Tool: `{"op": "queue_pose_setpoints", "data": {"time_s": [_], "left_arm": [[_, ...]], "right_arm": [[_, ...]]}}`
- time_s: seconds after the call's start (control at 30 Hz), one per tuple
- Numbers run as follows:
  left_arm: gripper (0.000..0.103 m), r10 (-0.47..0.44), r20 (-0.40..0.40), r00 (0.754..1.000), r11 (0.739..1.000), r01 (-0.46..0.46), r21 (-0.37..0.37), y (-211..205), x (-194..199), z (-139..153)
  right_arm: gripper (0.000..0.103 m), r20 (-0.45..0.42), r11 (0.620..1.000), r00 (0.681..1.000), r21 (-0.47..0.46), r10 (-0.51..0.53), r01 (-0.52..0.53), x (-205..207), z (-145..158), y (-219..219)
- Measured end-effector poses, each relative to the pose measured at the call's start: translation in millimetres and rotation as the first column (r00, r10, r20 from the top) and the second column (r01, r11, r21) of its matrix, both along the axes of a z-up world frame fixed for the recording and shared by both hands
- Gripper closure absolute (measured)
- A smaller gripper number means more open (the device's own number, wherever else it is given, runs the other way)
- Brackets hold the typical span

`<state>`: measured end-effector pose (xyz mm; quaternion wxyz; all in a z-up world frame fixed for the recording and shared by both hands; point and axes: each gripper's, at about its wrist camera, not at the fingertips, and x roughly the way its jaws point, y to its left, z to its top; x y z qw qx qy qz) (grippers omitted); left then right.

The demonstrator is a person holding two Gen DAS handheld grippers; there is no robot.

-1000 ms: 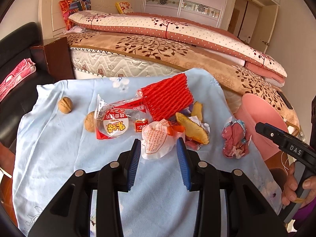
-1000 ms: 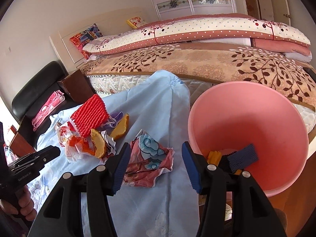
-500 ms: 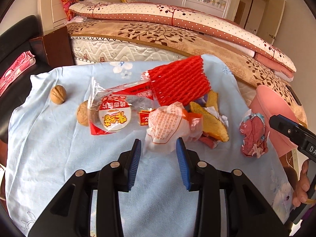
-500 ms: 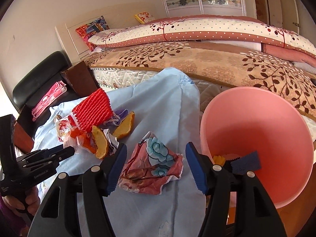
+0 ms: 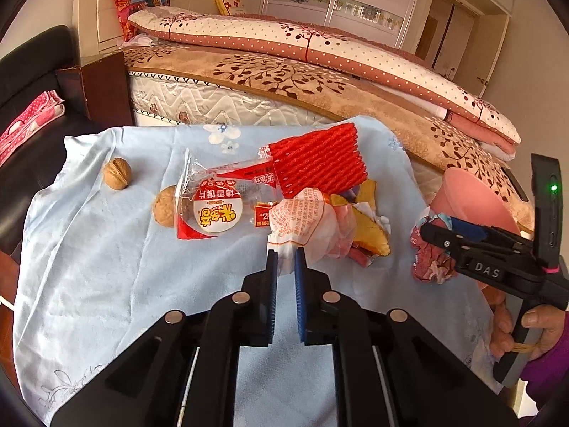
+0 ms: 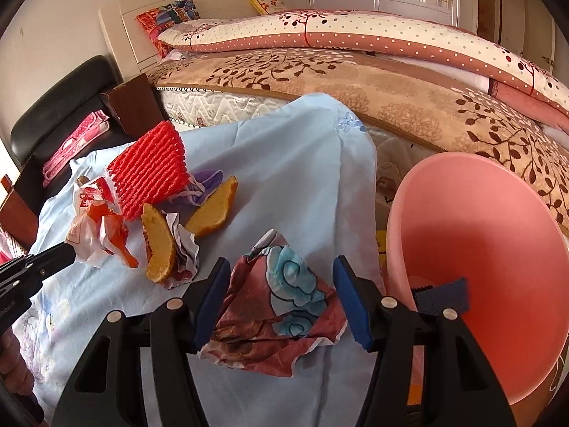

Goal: Collect trash
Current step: 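Grasp the pink floral wrapper with the right tool while the left tool grasps the white plastic bag, then carry the wrapper and white bag over the pink bucket and open both tools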

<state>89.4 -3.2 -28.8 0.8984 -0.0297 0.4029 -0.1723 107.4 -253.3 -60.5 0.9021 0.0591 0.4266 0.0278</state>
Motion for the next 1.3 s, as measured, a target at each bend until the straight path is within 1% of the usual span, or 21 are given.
{"op": "queue_pose_setpoints", "data": {"time_s": [0.03, 0.07, 0.13, 0.23, 0.43, 0.73, 0.97, 1.3], "left_arm": [[0.094, -0.004, 0.005, 1.000, 1.000, 0.004, -0.010, -0.1, -1.6, 3.2], [0.094, -0.009, 0.011, 1.000, 1.000, 0.009, -0.015, -0.7, -2.9, 6.0], [0.094, -0.017, 0.025, 1.000, 1.000, 0.018, -0.018, -3.1, -6.1, 11.0], [0.094, -0.021, 0.042, 0.999, 1.000, 0.022, -0.022, -6.7, -8.3, 17.3], [0.094, -0.025, 0.063, 0.998, 0.999, 0.026, -0.025, -11.1, -13.6, 26.4], [0.094, -0.020, 0.129, 0.992, 0.999, 0.025, -0.042, -18.8, -19.7, 46.8], [0.094, -0.034, 0.148, 0.988, 0.998, 0.041, -0.046, -28.2, -18.3, 55.8], [0.094, -0.056, 0.173, 0.983, 0.996, 0.067, -0.059, -46.9, -17.0, 67.2]], "right_arm": [[0.053, -0.007, 1.000, 1.000, -0.002, -0.001, 0.001, 0.3, -1.6, 0.8], [0.056, -0.013, 1.000, 1.000, 0.003, 0.002, -0.002, 0.2, -3.0, 1.7], [0.069, -0.015, 1.000, 1.000, 0.022, 0.008, -0.008, -1.5, -3.8, 3.3], [0.071, 0.002, 1.000, 1.000, 0.011, 0.011, -0.011, -6.6, -0.5, 8.6], [0.073, 0.039, 0.999, 0.999, 0.023, 0.032, -0.033, -19.2, 10.9, 14.8], [0.073, 0.138, 1.000, 0.990, 0.019, 0.019, -0.022, -34.5, 41.6, 14.0], [0.073, 0.201, 1.000, 0.979, 0.004, -0.022, 0.021, -43.2, 61.2, 3.9], [0.073, 0.232, 0.994, 0.967, 0.015, -0.107, 0.107, -48.8, 69.5, -22.5]]}}
